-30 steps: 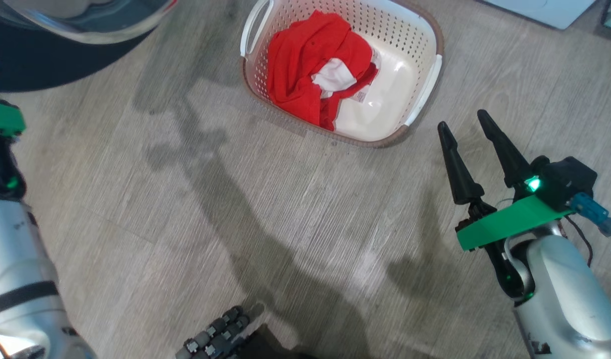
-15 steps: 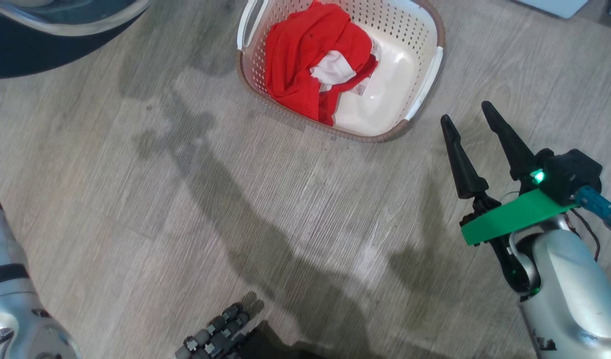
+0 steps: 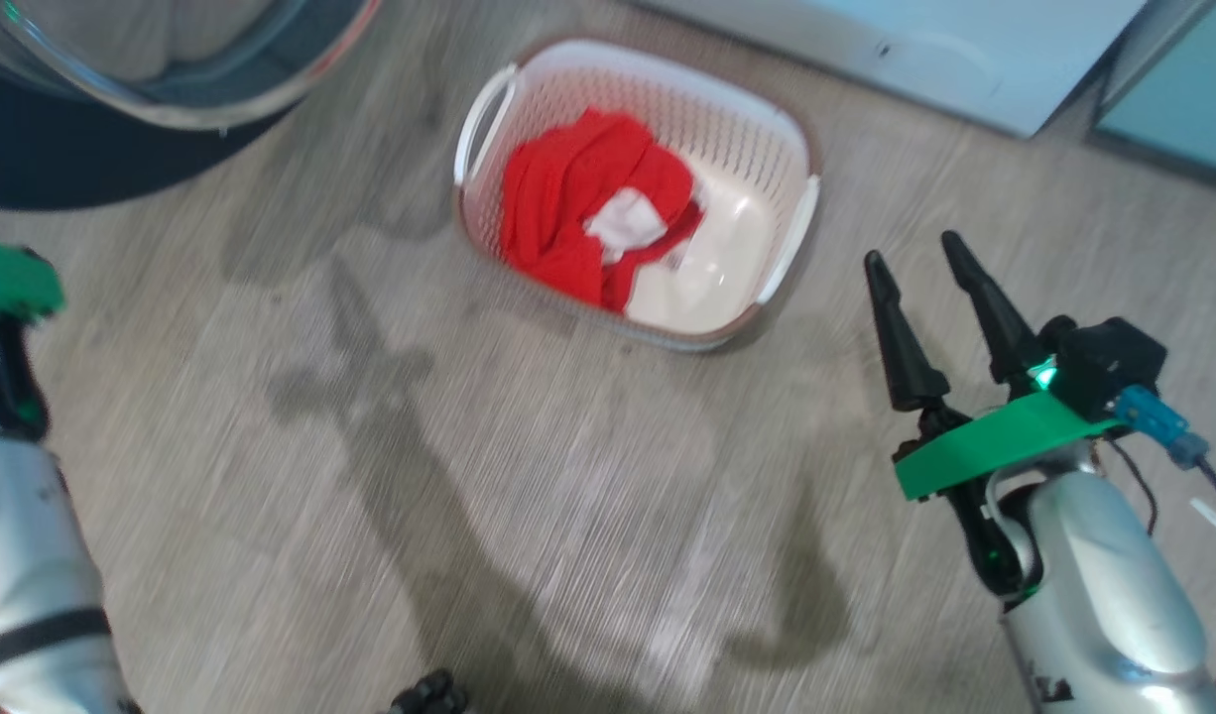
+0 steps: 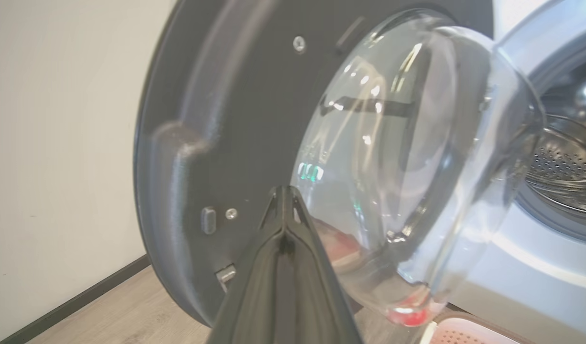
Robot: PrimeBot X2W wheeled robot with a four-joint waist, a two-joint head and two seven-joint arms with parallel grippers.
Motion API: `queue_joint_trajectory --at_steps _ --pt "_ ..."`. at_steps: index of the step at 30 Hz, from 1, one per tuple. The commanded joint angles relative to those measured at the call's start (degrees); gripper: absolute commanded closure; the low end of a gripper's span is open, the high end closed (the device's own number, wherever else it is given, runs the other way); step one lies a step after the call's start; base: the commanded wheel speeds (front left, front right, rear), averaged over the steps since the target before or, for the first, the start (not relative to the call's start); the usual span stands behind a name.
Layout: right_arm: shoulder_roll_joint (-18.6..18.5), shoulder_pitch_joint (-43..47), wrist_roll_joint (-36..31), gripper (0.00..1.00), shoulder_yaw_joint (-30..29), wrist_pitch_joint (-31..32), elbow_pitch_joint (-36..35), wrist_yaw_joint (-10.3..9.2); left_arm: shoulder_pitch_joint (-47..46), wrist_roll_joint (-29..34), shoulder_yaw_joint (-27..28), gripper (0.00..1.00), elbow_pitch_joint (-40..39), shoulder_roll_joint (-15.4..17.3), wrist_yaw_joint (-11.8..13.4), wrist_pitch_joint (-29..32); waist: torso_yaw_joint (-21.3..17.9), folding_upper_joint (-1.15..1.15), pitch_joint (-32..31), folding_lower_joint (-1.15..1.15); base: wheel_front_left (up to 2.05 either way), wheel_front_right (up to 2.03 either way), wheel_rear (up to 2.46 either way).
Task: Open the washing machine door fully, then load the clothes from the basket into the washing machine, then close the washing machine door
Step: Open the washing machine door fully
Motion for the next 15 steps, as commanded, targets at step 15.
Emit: queue_joint_trajectory --at_steps 15 --pt "3.5 4.8 4.5 0.0 0.8 -1.2 -1.6 0.0 18.1 1.1 -10.7 1.0 -12.9 -1.9 0.0 -0.3 -9.5 0.0 -16.6 0.0 0.0 0.0 0.0"
